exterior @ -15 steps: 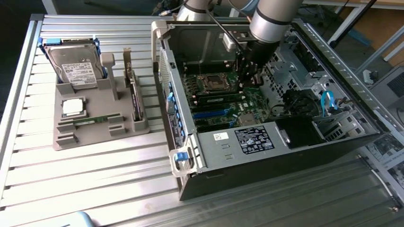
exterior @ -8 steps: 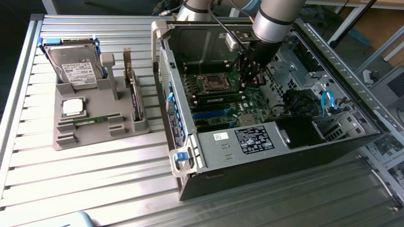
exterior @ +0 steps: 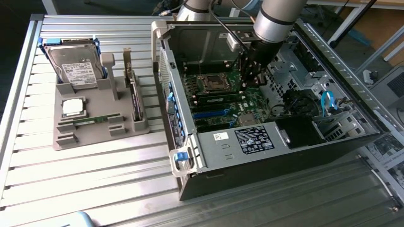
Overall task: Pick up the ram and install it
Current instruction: 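Insert the ram into the slot, then press down the ram until it locks into place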
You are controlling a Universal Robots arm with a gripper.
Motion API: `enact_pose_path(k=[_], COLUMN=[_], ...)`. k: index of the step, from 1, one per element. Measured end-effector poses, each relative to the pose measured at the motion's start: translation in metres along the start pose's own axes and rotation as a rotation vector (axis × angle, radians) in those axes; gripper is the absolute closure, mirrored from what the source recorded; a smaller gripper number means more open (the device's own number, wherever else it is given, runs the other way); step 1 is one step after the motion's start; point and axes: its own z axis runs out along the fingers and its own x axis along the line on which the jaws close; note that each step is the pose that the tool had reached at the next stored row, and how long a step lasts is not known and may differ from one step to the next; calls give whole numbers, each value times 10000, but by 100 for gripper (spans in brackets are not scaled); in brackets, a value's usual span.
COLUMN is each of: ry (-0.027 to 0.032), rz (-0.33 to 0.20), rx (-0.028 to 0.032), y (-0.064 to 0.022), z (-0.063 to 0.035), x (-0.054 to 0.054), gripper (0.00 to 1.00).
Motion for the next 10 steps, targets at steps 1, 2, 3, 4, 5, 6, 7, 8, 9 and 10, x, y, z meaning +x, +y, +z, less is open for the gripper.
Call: enact_pose_path(k=[1,2,3,4,5,6,7,8,9,10], ry=[0,0,-1,-1,-1,-1,-1,-1,0,0], rz=[0,0,0,0,0,0,0,0,0,-1], rx=[0,0,0,0,0,0,0,0,0,0], y=[0,0,0,0,0,0,0,0,0,2], z=[0,0,0,0,0,0,0,0,0,0], x=[0,0,0,0,0,0,0,0,0,0], gripper=[89,89,89,89,89,89,89,89,89,89])
